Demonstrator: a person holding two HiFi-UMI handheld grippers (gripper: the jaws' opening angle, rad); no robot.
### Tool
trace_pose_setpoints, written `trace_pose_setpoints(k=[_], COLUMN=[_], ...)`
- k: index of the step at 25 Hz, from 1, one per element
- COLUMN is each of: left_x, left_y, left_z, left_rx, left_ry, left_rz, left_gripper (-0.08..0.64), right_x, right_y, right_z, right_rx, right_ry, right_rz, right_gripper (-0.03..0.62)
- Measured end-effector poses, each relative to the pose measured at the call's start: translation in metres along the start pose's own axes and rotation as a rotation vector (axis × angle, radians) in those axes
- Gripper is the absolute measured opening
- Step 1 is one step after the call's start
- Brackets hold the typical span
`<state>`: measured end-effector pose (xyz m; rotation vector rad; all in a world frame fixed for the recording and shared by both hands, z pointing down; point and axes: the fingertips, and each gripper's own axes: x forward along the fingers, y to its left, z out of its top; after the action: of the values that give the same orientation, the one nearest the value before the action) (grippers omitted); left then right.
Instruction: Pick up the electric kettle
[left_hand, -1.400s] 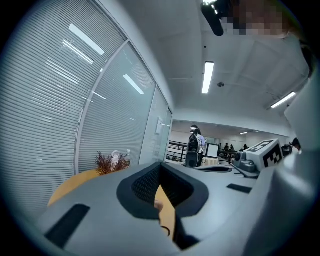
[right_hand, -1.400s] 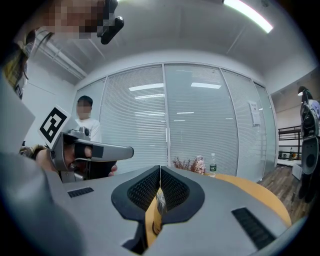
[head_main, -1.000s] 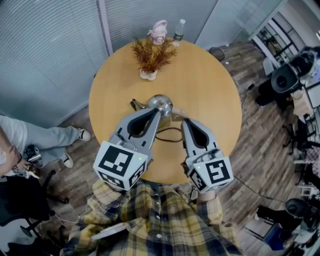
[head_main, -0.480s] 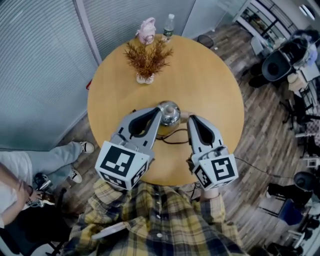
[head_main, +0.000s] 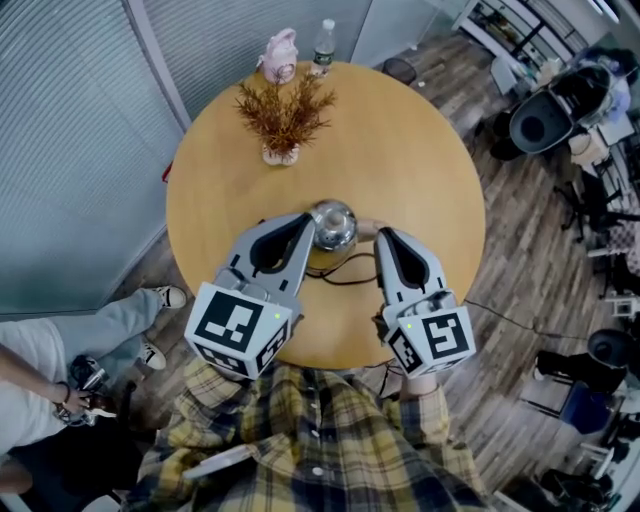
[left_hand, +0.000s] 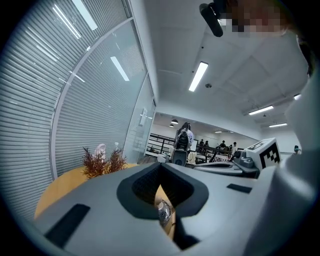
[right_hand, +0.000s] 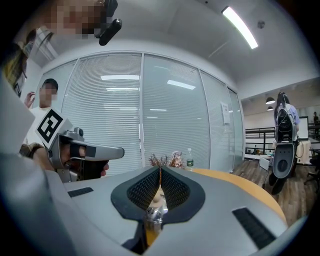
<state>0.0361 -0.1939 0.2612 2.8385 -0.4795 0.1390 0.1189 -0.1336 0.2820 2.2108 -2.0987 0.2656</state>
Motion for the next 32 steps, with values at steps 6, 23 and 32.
trace_pose_setpoints(k=[6, 23, 32], left_x=[0.010, 0.019, 0.020], left_y=[-0.002, 0.004, 0.009], left_z=[0.000, -0.015, -0.032], left_rx=[0.001, -0.019, -0.021], left_ry=[-0.003, 0.012, 0.035], left_rz=[0.008, 0.044, 0.050], left_gripper=[0.002, 0.002, 0.002], right_x=[0.004, 0.003, 0.002], right_y=[-0.007, -0.033, -0.052], right_z=[-0.003, -0.028, -0.055], right_rx=[-0.016, 0.012, 0.053], right_ry=[0.014, 0.042, 0.059], right_rz=[0.012, 0.006, -0.016], right_gripper=[0.034, 0.037, 0.104])
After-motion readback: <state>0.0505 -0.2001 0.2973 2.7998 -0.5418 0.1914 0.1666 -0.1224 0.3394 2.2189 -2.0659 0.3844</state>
